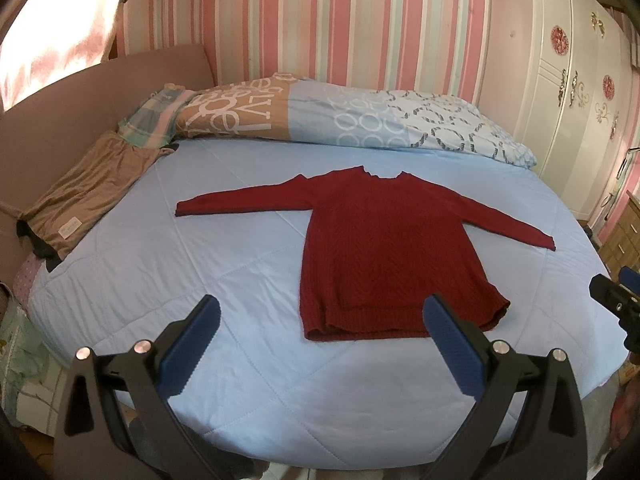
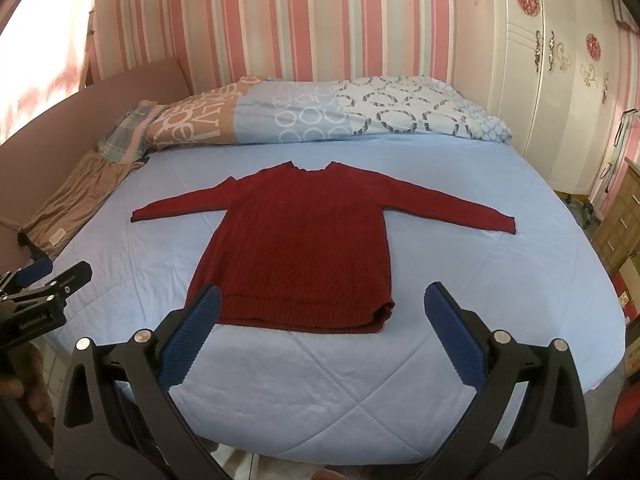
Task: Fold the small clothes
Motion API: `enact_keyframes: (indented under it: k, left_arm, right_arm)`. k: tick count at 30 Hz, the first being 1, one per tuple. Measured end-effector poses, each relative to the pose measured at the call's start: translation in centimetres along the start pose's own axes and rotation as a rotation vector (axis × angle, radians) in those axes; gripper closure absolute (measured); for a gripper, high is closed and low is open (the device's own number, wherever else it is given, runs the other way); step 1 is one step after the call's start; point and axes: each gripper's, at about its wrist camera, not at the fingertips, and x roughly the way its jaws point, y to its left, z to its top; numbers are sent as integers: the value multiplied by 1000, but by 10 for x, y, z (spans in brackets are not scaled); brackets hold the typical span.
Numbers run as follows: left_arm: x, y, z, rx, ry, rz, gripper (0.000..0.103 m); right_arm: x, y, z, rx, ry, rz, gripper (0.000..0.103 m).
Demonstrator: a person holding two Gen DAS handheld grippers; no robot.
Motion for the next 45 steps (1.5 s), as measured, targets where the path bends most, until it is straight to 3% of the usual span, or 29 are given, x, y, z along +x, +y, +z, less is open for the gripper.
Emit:
enact_keyframes:
  k: [45]
  left_arm:
    - [13,5,-17,-15,18,-10,1]
  right_arm:
    - [6,-2,-5,9,20,5,3]
